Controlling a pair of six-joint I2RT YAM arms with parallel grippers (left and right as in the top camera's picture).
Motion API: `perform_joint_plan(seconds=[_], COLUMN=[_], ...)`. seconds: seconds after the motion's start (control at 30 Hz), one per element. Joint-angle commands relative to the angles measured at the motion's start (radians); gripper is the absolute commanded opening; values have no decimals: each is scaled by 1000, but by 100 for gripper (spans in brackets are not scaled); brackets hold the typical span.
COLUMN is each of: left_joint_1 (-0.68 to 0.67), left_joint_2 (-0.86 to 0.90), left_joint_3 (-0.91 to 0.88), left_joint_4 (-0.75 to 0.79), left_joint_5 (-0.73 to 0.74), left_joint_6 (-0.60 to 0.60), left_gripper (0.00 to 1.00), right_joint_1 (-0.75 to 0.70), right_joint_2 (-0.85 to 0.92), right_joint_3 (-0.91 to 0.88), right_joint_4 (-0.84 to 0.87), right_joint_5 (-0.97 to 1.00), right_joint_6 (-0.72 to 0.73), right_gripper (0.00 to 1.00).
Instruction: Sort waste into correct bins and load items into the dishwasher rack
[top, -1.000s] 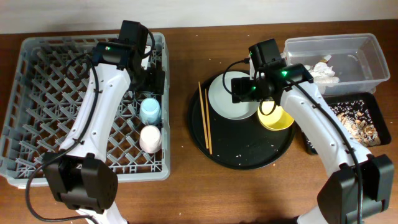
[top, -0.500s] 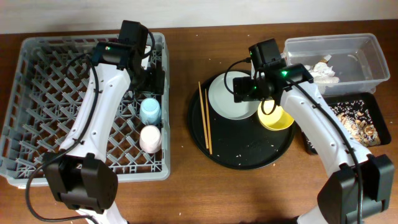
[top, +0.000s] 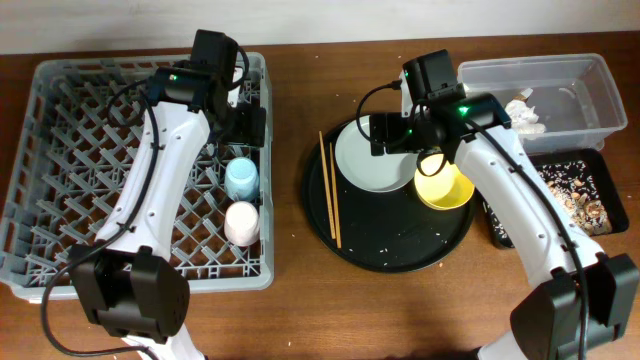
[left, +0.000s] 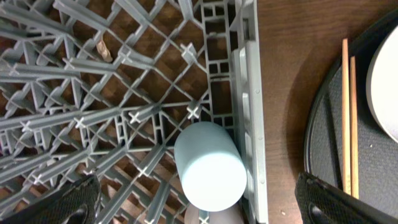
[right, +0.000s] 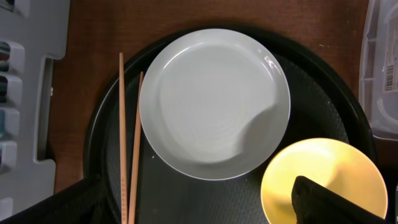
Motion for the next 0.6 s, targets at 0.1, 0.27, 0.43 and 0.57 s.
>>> perform_joint_plan(seconds=[0.1,0.27,0.43,0.57], left_joint_1=[-5,-275,-551,-623], left_joint_2=[-2,11,233,348], left_joint_3=[18,18,18,18], left_joint_4=[92,281,557,662], left_joint_5=[142,304,267,181], left_joint_6=[4,-7,-203,-291], left_gripper=[99,95,90,80], right_joint_1=[-113,-370,-589,-625], right_joint_2=[-39,-85,-83,-82], right_joint_3=[177,261,261,238], right_joint_4=[-214,-367,-423,-434], right_joint_5=[0,-12,-11,-11], right_joint_6=[31,87,87,86], right_gripper=[98,98,98,98])
